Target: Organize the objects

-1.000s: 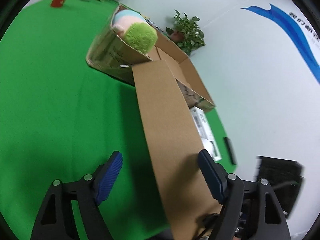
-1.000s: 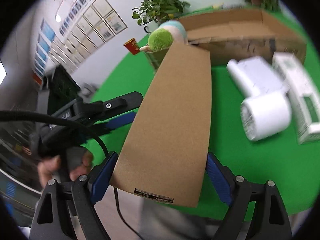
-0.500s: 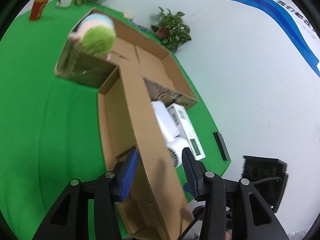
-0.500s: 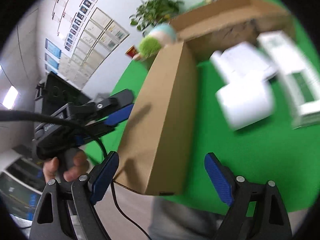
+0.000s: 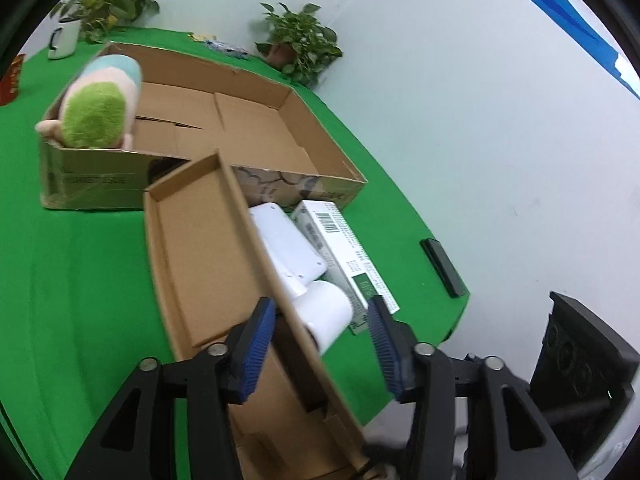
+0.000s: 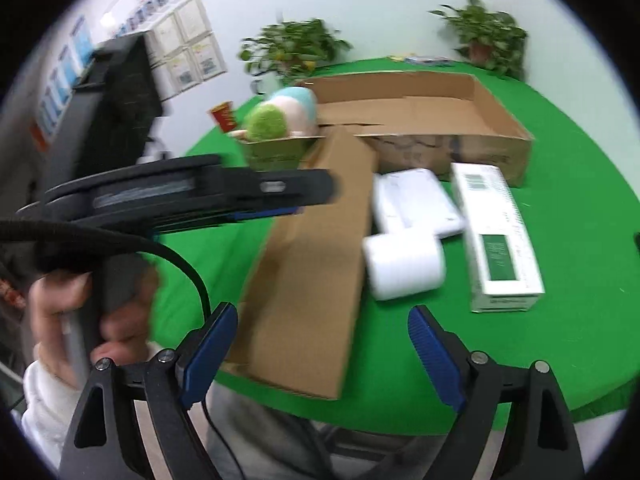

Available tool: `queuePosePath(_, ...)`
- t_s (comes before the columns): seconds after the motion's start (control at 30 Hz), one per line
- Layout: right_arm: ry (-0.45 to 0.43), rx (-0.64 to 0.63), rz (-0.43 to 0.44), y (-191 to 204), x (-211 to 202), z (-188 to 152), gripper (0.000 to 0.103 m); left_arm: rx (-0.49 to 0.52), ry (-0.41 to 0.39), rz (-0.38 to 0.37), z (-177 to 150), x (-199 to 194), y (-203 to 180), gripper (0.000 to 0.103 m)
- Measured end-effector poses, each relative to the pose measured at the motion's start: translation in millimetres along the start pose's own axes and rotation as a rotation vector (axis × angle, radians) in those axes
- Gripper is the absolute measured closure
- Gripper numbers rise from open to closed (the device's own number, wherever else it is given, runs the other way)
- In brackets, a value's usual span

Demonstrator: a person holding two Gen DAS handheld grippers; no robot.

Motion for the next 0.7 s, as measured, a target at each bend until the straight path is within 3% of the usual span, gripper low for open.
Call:
queuePosePath(0.07,0.002,0.022,0.011,-10,1,5,0.026,-0.018,-0.023,0.04,-5,-6,10,0.048)
queuePosePath(0.13,-0.001,0.027,-0.008,-15,-1,4,0.051,-0.044,-0.037,0.084,-11,-13,23,0.047)
queuePosePath(0.17,0.0,0.03,-0.045,-17,-1,4,0.078,-0.061,-0.039,0.1,-14,-14,31,0.046)
queuePosePath(0.2,0.007,0.039,-0.068,-20,1,5,0.092,-0.074,-0.036,0.108,-17,-15,38,0.045)
queuePosePath(0.4,0.058,0.05,-0.057,-19,21,3,0.091,-0.115,0.012,0.133,-32,-4,61,0.045)
queuePosePath(0.53,0.064,-0.02,0.076,16,23,4,0.091,-0.1,0.006,0.157,-38,-9,67,0.047)
queuePosePath(0.6,0.025,-0.076,0.014,29,19,7,0.091,-0.095,-0.002,0.195,-38,-13,71,0.047)
queuePosePath(0.7,0.02,0.0,-0.048,11,22,15,0.091,-0.094,0.002,0.215,-43,-14,76,0.048)
Point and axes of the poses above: each gripper's, at about its wrist camera, not at the fingertips, and x roughly the way its jaws point, y to its left, z to its top, the point moved 5 cm from there along x, roughly the way its jaws point, and after that the axes turned 11 degrees about y, right-handed, at the moved point
